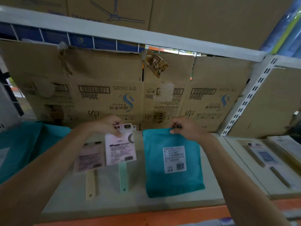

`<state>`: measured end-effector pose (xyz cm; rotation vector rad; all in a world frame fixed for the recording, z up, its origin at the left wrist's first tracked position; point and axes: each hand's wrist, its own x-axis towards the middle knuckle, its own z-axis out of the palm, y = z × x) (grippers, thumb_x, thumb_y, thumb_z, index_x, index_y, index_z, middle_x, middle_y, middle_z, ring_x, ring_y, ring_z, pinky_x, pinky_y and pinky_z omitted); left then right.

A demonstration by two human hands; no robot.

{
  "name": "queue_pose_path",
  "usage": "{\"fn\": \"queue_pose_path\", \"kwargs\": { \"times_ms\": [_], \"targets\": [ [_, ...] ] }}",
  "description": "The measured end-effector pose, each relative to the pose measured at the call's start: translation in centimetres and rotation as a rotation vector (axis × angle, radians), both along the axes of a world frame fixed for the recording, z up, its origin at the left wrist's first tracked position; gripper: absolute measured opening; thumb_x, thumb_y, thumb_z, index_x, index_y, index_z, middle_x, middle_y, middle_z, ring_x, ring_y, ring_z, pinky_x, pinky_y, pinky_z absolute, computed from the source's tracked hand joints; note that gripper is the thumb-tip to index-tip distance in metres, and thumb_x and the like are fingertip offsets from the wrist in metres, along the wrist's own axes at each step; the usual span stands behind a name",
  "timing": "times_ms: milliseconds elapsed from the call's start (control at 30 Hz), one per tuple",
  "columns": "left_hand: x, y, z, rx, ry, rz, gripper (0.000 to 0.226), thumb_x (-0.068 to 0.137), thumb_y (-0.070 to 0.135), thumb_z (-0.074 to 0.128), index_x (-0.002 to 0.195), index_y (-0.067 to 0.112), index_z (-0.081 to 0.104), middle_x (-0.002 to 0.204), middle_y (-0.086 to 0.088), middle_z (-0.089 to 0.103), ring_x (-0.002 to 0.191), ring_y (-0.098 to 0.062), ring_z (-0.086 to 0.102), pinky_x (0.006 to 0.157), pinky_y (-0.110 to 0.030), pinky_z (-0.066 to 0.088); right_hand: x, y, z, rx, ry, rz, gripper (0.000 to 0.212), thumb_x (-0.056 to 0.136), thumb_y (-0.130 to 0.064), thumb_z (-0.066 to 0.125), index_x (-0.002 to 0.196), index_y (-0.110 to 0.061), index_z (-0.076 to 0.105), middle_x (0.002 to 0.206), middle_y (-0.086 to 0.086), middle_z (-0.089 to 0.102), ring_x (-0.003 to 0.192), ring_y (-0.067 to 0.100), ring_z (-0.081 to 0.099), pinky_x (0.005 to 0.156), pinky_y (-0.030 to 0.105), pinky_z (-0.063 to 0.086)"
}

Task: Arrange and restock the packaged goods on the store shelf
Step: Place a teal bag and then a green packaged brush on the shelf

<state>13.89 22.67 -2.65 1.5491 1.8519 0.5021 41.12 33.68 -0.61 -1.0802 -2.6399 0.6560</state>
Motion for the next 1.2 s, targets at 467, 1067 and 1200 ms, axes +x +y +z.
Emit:
{"fn": "queue_pose_path", "kwargs": {
  "times_ms": [467, 1067, 1200],
  "targets": [
    [7.8, -1.5, 7.7, 0.444, 0.211, -0.055, 0.006, 0.082, 0.012, 0.067, 0.08, 0.014, 0.061, 0.078, 0.008, 0.057, 0.073, -0.008, 0.051, 0.058, -0.024, 0.034, 8.0, -4.5, 4.5, 0.34, 0.13, -0.283, 0.005, 0.084, -0.016, 0.067, 0.088, -0.014, 0.067, 0.084, -0.006, 0.061, 0.082, 0.015, 0.055, 0.071, 0.033, 0.046],
    [33.0, 5.4, 8.2, 0.62, 0.094, -0.054, 0.017, 0.081, 0.011, 0.068, 0.07, 0.021, 0.059, 0.074, 0.0, 0.062, 0.069, -0.017, 0.054, 0.063, -0.031, 0.039, 34.5, 0.1, 6.7, 0.491, 0.204, -0.375, 0.002, 0.084, -0.019, 0.065, 0.085, -0.017, 0.067, 0.078, -0.01, 0.059, 0.087, 0.02, 0.059, 0.074, 0.038, 0.049],
    [38.8, 7.4, 8.3, 0.618, 0.077, -0.08, 0.02, 0.08, 0.008, 0.068, 0.068, 0.022, 0.06, 0.069, 0.002, 0.059, 0.066, -0.011, 0.051, 0.059, -0.027, 0.037, 39.7, 1.3, 7.1, 0.51, 0.24, -0.43, 0.004, 0.084, -0.019, 0.066, 0.086, -0.016, 0.067, 0.078, -0.01, 0.058, 0.087, 0.019, 0.059, 0.073, 0.035, 0.048]
  ]
}}
